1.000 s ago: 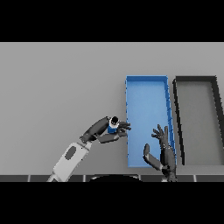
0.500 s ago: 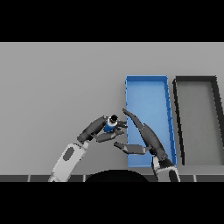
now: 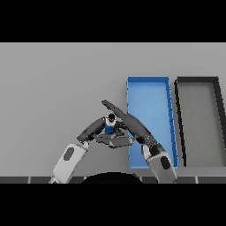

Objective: Pick up the blue pipe and place it into the blue bin.

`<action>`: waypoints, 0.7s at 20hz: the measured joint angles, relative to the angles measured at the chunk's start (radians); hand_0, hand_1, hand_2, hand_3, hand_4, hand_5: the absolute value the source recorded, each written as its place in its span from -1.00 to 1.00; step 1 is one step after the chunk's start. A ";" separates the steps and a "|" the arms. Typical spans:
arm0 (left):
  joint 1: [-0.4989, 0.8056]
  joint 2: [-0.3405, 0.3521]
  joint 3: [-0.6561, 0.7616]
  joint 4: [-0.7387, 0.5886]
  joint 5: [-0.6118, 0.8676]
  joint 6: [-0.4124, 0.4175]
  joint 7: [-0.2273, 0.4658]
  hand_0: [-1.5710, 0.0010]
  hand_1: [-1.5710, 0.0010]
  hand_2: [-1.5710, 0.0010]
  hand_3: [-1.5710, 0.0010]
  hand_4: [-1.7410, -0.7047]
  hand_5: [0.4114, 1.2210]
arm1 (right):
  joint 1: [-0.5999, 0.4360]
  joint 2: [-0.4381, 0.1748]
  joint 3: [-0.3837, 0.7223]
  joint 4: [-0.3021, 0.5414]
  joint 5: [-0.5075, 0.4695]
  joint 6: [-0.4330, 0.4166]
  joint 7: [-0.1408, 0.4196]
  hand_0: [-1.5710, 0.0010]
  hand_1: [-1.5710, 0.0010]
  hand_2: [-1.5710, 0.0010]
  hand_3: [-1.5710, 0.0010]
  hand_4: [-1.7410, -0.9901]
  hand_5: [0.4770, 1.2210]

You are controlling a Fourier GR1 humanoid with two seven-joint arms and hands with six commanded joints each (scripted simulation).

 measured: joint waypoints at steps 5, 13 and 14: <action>0.003 -0.017 0.008 -0.016 -0.044 0.017 0.010 -1.00 -1.00 -1.00 -1.00 -0.46 1.00 | -0.100 0.009 -0.013 0.052 -0.022 0.027 0.065 0.78 0.72 0.67 0.84 0.35 -0.97; 0.029 -0.036 0.023 -0.025 -0.039 -0.015 0.041 -1.00 -1.00 -1.00 -0.95 -0.90 1.00 | -0.154 0.056 -0.015 0.123 -0.063 0.034 0.043 -0.64 -0.64 -0.66 -0.40 -0.64 -0.23; 0.031 -0.046 0.030 -0.020 -0.023 -0.025 0.023 -1.00 -1.00 -1.00 -0.91 -0.92 1.00 | -0.153 0.064 -0.009 0.131 -0.072 0.021 0.030 -0.71 -0.71 -0.72 -0.51 -0.70 0.02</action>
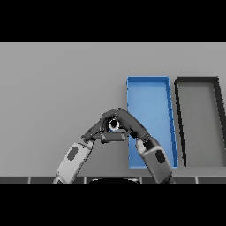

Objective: Pick up the blue pipe and place it into the blue bin.

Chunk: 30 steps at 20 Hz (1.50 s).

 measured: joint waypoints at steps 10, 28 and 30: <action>0.005 -0.007 0.024 -0.018 -0.024 -0.015 0.001 -1.00 -1.00 -1.00 -0.81 -0.98 1.00 | 0.015 -0.025 0.061 0.013 0.019 -0.080 -0.082 -0.97 -0.97 -0.97 -0.94 -0.97 0.89; 0.027 0.015 0.033 -0.022 -0.130 -0.057 0.094 0.95 0.95 0.95 0.96 0.55 -0.79 | 0.002 -0.031 0.092 -0.004 0.023 -0.175 -0.101 -1.00 -1.00 -1.00 -1.00 -1.00 1.00; 0.027 0.016 0.037 -0.022 -0.129 -0.055 0.092 0.97 0.97 0.97 0.97 0.58 -0.83 | -0.007 -0.012 0.059 -0.015 -0.046 -0.173 -0.090 -1.00 -1.00 -1.00 -1.00 -1.00 1.00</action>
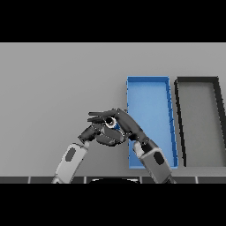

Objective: Pick up the blue pipe and place it into the blue bin.

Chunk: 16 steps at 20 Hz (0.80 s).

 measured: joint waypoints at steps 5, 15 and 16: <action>-0.008 -0.007 -0.005 0.024 -0.010 -0.002 0.012 0.99 0.99 0.99 0.99 0.61 -0.91 | -0.143 0.015 -0.132 -0.058 -0.128 -0.032 0.112 -1.00 -1.00 -1.00 -1.00 -1.00 1.00; -0.007 0.010 0.007 -0.003 -0.001 -0.008 0.050 1.00 1.00 1.00 1.00 0.64 -0.98 | -0.476 -0.416 -0.390 0.066 -0.350 -0.304 0.136 -1.00 -1.00 -1.00 -1.00 -1.00 1.00; -0.017 0.004 0.010 -0.003 0.006 -0.007 0.061 1.00 1.00 1.00 1.00 0.64 -0.99 | -0.460 -0.454 -0.411 0.077 -0.370 -0.314 0.135 -1.00 -1.00 -1.00 -1.00 -1.00 1.00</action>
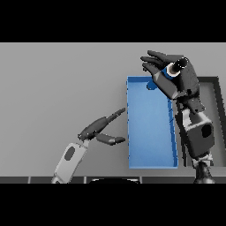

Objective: Pick up the blue pipe and place it into the blue bin.

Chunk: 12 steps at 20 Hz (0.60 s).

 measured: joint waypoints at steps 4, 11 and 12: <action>0.007 0.025 0.006 0.008 -0.005 -0.006 -0.049 1.00 1.00 1.00 1.00 0.67 -1.00 | 0.150 -0.123 -0.057 -0.002 -0.032 -0.005 0.000 -1.00 -1.00 -1.00 -1.00 -1.00 1.00; 0.019 0.013 -0.012 -0.004 -0.011 0.001 -0.036 1.00 1.00 1.00 1.00 0.67 -0.97 | 0.496 -0.124 -0.077 -0.108 -0.059 -0.067 -0.011 -1.00 -1.00 -1.00 -1.00 -1.00 1.00; 0.025 0.018 -0.008 -0.005 -0.005 -0.002 -0.040 1.00 1.00 1.00 1.00 0.67 -0.97 | 0.546 -0.111 -0.073 -0.123 -0.050 -0.073 -0.007 -1.00 -1.00 -1.00 -1.00 -1.00 1.00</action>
